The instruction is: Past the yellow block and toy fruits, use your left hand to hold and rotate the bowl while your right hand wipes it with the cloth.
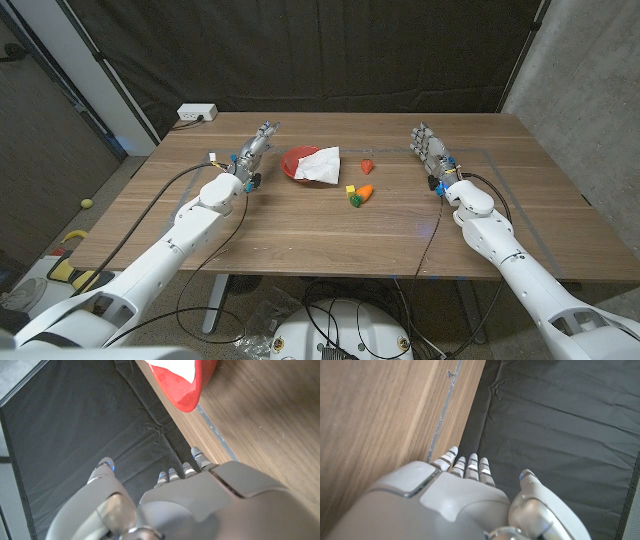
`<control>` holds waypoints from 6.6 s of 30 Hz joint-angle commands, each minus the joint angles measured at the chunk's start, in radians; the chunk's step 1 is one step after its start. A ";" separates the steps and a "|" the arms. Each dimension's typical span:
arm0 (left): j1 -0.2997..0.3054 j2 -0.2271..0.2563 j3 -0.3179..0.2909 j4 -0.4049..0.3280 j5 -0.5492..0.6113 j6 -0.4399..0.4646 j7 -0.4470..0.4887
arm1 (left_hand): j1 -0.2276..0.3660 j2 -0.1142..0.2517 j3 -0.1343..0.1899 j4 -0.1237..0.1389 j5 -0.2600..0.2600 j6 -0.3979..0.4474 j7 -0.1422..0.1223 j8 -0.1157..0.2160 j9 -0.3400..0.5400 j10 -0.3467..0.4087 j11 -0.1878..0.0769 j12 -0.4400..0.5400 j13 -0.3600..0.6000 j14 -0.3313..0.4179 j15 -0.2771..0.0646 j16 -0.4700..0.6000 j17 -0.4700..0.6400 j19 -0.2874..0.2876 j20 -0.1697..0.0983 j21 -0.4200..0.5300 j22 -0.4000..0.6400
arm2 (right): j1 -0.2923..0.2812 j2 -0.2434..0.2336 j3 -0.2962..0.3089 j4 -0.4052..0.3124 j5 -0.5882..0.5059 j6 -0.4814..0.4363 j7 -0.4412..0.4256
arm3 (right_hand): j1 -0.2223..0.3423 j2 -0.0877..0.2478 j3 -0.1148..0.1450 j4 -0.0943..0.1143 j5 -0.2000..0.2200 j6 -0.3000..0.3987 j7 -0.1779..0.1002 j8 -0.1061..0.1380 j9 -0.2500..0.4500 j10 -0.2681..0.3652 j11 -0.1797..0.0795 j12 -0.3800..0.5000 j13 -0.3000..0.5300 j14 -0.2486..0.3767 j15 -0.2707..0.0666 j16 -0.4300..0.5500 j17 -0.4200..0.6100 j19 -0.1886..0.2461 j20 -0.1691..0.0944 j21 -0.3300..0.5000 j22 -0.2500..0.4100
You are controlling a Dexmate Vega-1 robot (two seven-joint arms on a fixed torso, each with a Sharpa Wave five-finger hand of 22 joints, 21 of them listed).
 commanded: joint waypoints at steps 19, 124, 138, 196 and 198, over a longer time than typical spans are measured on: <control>-0.064 0.083 0.131 -0.265 0.459 0.452 0.126 | 0.211 -0.055 0.002 -0.088 -0.029 0.248 0.029 0.070 0.003 0.276 0.038 0.047 0.012 0.293 -0.022 0.060 0.029 0.212 0.004 0.054 0.005 | -0.007 0.004 -0.003 -0.005 -0.039 0.043 0.049 | 0.027 0.000 0.005 -0.018 0.001 -0.001 0.007 0.008 0.002 0.004 0.006 0.006 0.005 0.001 0.004 0.004 0.004 0.002 0.000 -0.003 0.000; -0.484 -0.080 0.550 -0.033 1.121 0.903 -0.532 | 0.538 0.079 0.156 -0.066 -0.144 0.986 0.103 0.142 -0.003 1.098 -0.032 0.088 0.010 1.056 -0.160 0.200 0.045 0.660 -0.047 0.324 0.011 | -0.014 0.025 0.006 0.051 -0.024 0.112 0.053 | 0.034 -0.004 -0.004 -0.033 -0.006 0.025 0.000 0.012 0.003 0.025 0.012 0.012 0.005 0.012 0.008 0.008 0.007 0.009 0.003 -0.005 0.002; -0.473 -0.118 0.582 0.029 1.255 0.924 -0.509 | 0.560 0.098 0.210 -0.069 -0.135 1.089 0.097 0.133 -0.001 1.209 -0.043 0.071 0.016 1.123 -0.173 0.204 0.058 0.673 -0.055 0.378 0.011 | -0.010 0.033 0.008 0.069 -0.028 0.137 0.045 | 0.029 -0.003 -0.007 -0.030 -0.006 0.033 0.000 0.013 0.003 0.036 0.013 0.014 0.005 0.023 0.009 0.011 0.008 0.016 0.005 -0.003 0.002; -0.206 -0.135 0.297 -0.011 1.133 0.522 0.385 | 0.822 0.036 0.298 -0.068 -0.138 1.237 0.171 0.082 0.094 1.322 -0.043 0.210 0.211 1.454 -0.195 0.282 0.241 0.886 -0.184 0.693 -0.002 | -0.020 -0.013 -0.030 -0.022 -0.124 0.071 -0.056 | 0.075 0.018 0.018 -0.057 -0.003 0.082 0.003 0.022 0.003 0.087 0.005 0.026 0.005 0.080 0.003 0.016 0.004 0.056 -0.007 0.006 0.001; -0.202 -0.135 0.292 -0.013 1.127 0.512 0.393 | 0.822 0.036 0.299 -0.068 -0.137 1.239 0.173 0.083 0.096 1.324 -0.042 0.212 0.213 1.457 -0.195 0.282 0.242 0.887 -0.184 0.694 -0.002 | -0.020 -0.014 -0.032 -0.023 -0.123 0.074 -0.056 | 0.077 0.018 0.018 -0.058 -0.004 0.083 0.002 0.022 0.003 0.088 0.005 0.025 0.005 0.082 0.004 0.016 0.004 0.058 -0.008 0.007 0.001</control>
